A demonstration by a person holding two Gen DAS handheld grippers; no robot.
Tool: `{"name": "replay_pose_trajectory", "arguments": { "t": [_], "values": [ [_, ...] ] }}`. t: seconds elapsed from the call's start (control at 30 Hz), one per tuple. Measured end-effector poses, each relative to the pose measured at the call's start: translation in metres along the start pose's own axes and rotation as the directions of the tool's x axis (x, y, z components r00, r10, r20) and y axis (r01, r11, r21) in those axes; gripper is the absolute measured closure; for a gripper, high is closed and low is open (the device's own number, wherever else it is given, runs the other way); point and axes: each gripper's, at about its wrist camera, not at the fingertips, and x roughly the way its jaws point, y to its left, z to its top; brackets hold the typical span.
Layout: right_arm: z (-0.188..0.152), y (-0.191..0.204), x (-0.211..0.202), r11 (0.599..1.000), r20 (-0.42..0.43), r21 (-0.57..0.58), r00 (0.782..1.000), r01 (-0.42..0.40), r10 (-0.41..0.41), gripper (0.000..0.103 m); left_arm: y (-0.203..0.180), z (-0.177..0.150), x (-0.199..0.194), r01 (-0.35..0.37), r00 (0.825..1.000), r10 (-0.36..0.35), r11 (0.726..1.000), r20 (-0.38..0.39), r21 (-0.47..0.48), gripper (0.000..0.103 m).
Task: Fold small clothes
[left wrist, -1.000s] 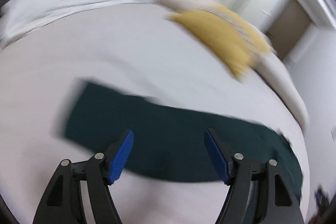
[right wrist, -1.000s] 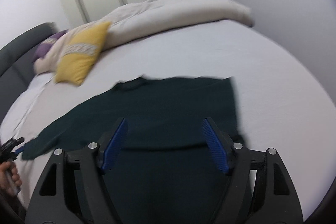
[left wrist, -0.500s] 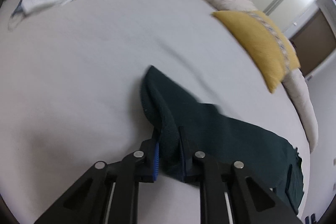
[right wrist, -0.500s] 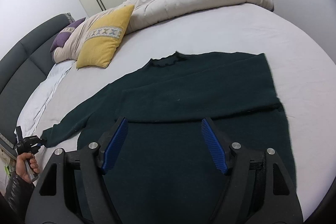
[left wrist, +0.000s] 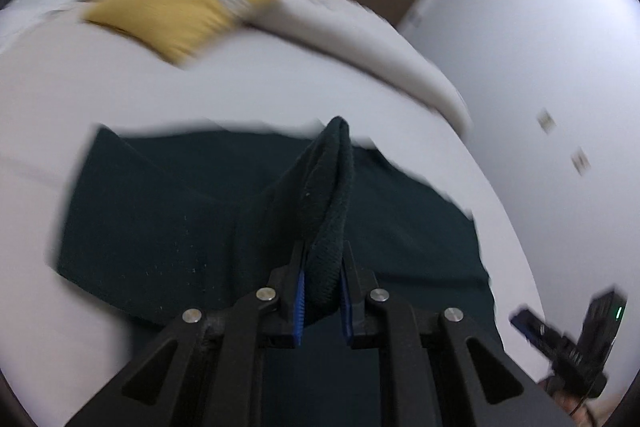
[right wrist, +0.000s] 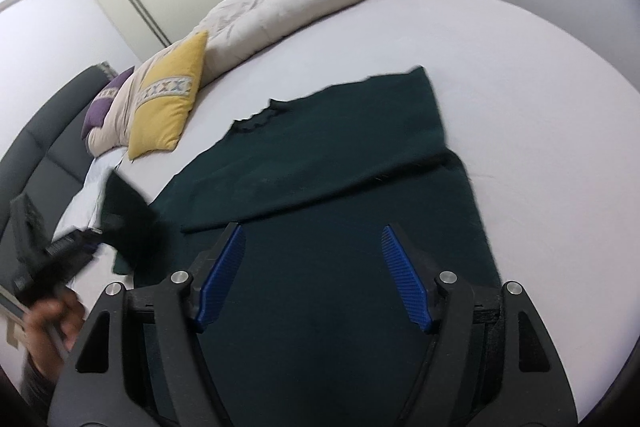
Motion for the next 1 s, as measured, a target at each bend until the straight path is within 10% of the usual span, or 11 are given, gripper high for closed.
{"name": "replay_pose_trajectory", "arguments": {
  "t": [0.17, 0.3, 0.6, 0.77, 1.0],
  "values": [
    [-0.012, -0.017, 0.016, 0.999, -0.072, 0.045, 0.997, 0.019, -0.016, 0.034, -0.018, -0.042, 0.053, 0.035, 0.986, -0.035, 0.999, -0.163, 0.000, 0.072],
    [-0.016, -0.004, 0.037, 0.999, -0.113, 0.040, 0.993, -0.027, 0.032, 0.034, 0.002, -0.040, 0.005, 0.045, 0.997, -0.044, 0.999, -0.070, 0.022, 0.037],
    [-0.019, 0.089, 0.148, 0.995, -0.318, -0.055, 0.946, -0.086, 0.064, 0.034, 0.103, -0.012, -0.063, -0.047, 0.996, 0.056, 0.991, 0.068, -0.125, 0.035],
    [-0.014, 0.124, 0.161, 0.976, -0.288, -0.218, 0.954, 0.017, -0.081, 0.093, 0.129, -0.012, -0.063, -0.069, 0.993, 0.084, 0.983, 0.082, -0.169, 0.035],
    [0.039, 0.130, 0.097, 0.946, -0.146, -0.323, 0.989, -0.023, -0.026, 0.097, 0.144, 0.013, -0.063, -0.096, 0.986, 0.118, 0.979, 0.117, -0.181, 0.033]
  ]
}}
